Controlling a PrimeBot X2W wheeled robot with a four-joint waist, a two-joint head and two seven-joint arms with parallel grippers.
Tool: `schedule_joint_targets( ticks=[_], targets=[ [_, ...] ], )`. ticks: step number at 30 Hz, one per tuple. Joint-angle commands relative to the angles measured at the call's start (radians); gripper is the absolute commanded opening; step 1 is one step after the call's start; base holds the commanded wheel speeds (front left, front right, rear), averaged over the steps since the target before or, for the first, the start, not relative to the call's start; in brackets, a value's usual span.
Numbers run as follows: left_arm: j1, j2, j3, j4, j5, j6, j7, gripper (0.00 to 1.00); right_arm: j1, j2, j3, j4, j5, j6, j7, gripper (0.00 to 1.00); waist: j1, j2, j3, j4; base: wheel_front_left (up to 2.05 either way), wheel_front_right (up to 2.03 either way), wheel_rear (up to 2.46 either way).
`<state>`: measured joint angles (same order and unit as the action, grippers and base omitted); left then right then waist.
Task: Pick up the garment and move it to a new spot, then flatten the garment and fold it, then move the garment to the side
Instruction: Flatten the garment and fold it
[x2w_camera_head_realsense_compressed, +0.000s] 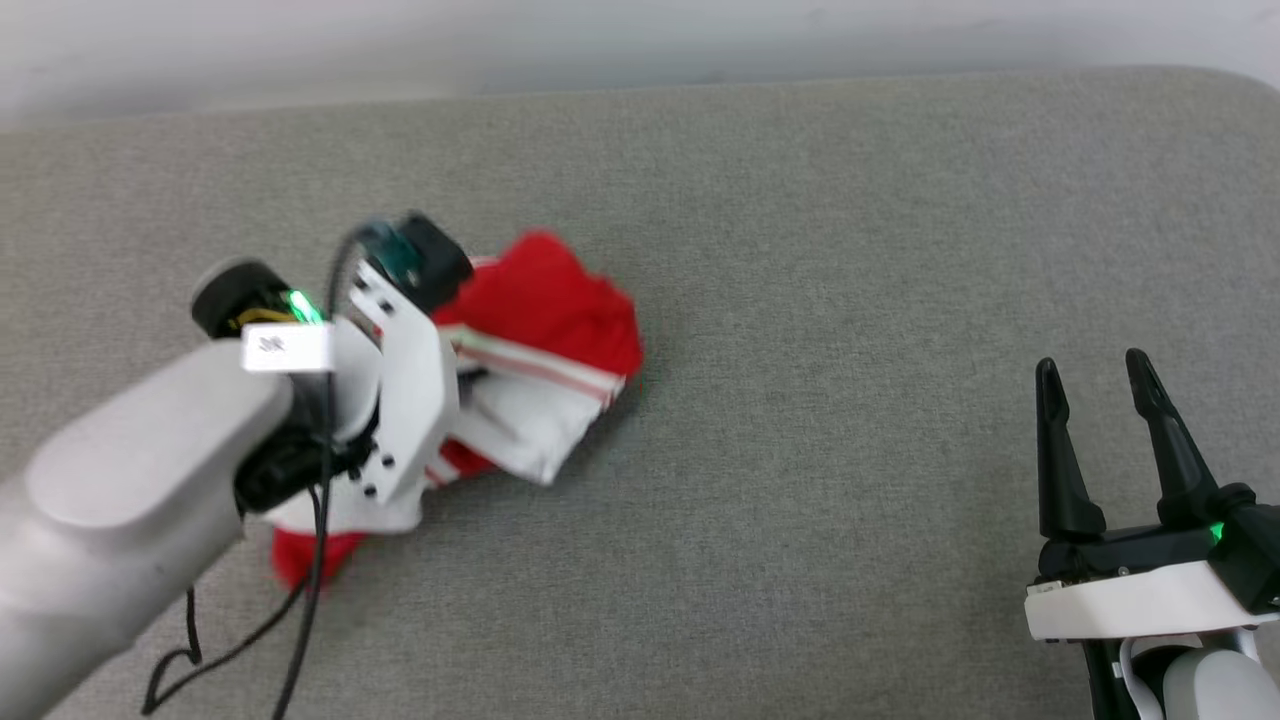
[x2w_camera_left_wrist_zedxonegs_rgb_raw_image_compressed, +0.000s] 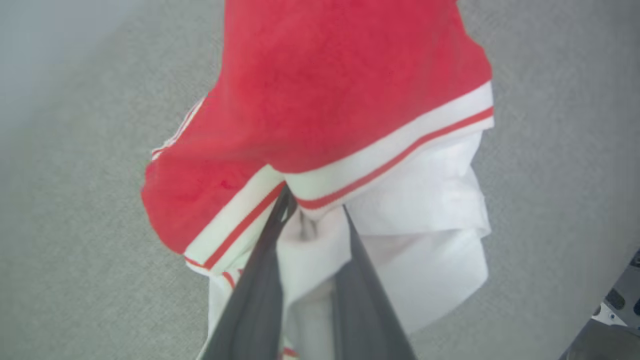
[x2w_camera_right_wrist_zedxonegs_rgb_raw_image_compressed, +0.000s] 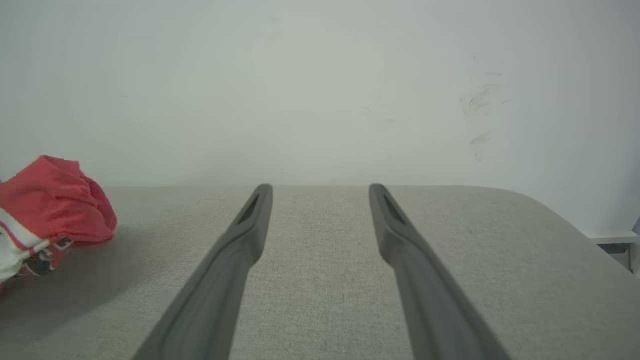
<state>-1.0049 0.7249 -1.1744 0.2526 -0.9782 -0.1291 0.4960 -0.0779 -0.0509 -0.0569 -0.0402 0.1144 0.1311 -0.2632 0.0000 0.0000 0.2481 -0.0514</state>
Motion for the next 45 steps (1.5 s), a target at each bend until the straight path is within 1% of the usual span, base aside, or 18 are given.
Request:
schedule_joint_targets(
  ticks=[1,4,8,10,12,14,17,18,21,28,31,34,38,40,43,45],
  targets=[
    [-0.018,0.014,0.026,-0.027,-0.008,0.0,-0.032,0.0,0.01,0.002,-0.002,-0.002,-0.003,-0.001,-0.002,1.0,0.0,0.0,-0.013,0.011,0.0,0.0,0.0],
    [-0.041,0.038,0.068,-0.089,-0.006,0.014,-0.079,0.0,0.015,0.001,0.001,-0.001,-0.001,-0.001,-0.002,1.0,0.0,0.0,-0.025,0.015,0.0,0.0,0.0],
    [-0.062,0.055,0.099,-0.169,0.0,0.042,-0.106,0.0,0.014,0.001,0.005,-0.004,0.001,-0.001,-0.002,1.0,0.0,0.0,-0.033,0.006,0.0,0.0,0.0],
    [-0.077,0.05,0.108,-0.2,0.009,0.052,-0.114,0.0,0.013,0.001,0.006,-0.006,0.003,-0.001,-0.002,1.0,0.0,0.0,-0.033,-0.004,0.0,0.0,0.0],
    [-0.091,0.032,0.104,-0.218,0.022,0.057,-0.111,0.0,0.01,0.001,0.007,-0.007,0.004,-0.001,-0.002,1.0,0.0,0.0,-0.029,-0.016,0.0,0.0,0.0],
    [-0.111,0.006,0.097,-0.223,0.036,0.057,-0.106,0.0,0.003,0.001,0.01,-0.007,0.006,-0.001,-0.002,1.0,0.0,0.0,-0.022,-0.034,0.0,0.0,0.0],
    [-0.142,-0.053,0.083,-0.211,0.053,0.048,-0.099,0.0,-0.011,0.001,0.013,-0.008,0.011,-0.001,-0.002,1.0,0.0,0.0,-0.006,-0.065,0.0,0.0,0.0],
    [-0.142,-0.053,0.083,-0.211,0.053,0.048,-0.099,0.0,-0.011,0.001,0.013,-0.008,0.011,-0.001,-0.002,1.0,0.0,0.0,-0.006,-0.065,0.0,0.0,0.0],
    [-0.175,-0.123,0.054,-0.178,0.075,0.033,-0.097,0.0,-0.017,0.002,0.014,-0.006,0.018,-0.001,-0.002,1.0,0.0,0.0,0.013,-0.099,0.0,0.0,0.0],
    [-0.21,-0.29,-0.044,-0.033,0.106,0.005,-0.112,0.0,-0.031,0.002,0.011,-0.009,0.03,-0.001,-0.002,1.0,0.0,0.0,0.055,-0.162,0.0,0.0,0.0],
    [-0.18,-0.35,-0.078,0.04,0.112,0.001,-0.122,0.0,-0.04,0.002,0.006,-0.012,0.035,-0.001,-0.002,1.0,0.0,0.0,0.069,-0.177,0.0,0.0,0.0],
    [-0.139,-0.404,-0.101,0.089,0.13,0.0,-0.109,0.0,-0.042,0.002,-0.001,-0.013,0.036,-0.001,-0.002,1.0,0.0,0.0,0.079,-0.182,0.0,0.0,0.0],
    [-0.018,-0.457,-0.107,0.106,0.171,0.0,-0.034,0.0,-0.048,0.002,-0.004,-0.014,0.039,-0.001,-0.002,1.0,0.0,0.0,0.087,-0.185,0.0,0.0,0.0],
    [0.04,-0.469,-0.105,0.102,0.21,0.0,0.022,0.0,-0.05,0.002,-0.004,-0.013,0.04,-0.001,-0.002,1.0,0.0,0.0,0.091,-0.186,0.0,0.0,0.0],
    [0.127,-0.485,-0.112,0.089,0.23,-0.001,0.086,0.0,-0.051,0.002,-0.006,-0.014,0.039,-0.001,-0.002,1.0,0.0,0.0,0.093,-0.183,0.0,0.0,0.0],
    [0.142,-0.487,-0.112,0.086,0.235,-0.001,0.091,0.0,-0.049,0.002,-0.008,-0.014,0.035,-0.001,-0.002,1.0,0.0,0.0,0.091,-0.177,0.0,0.0,0.0]
  ],
)
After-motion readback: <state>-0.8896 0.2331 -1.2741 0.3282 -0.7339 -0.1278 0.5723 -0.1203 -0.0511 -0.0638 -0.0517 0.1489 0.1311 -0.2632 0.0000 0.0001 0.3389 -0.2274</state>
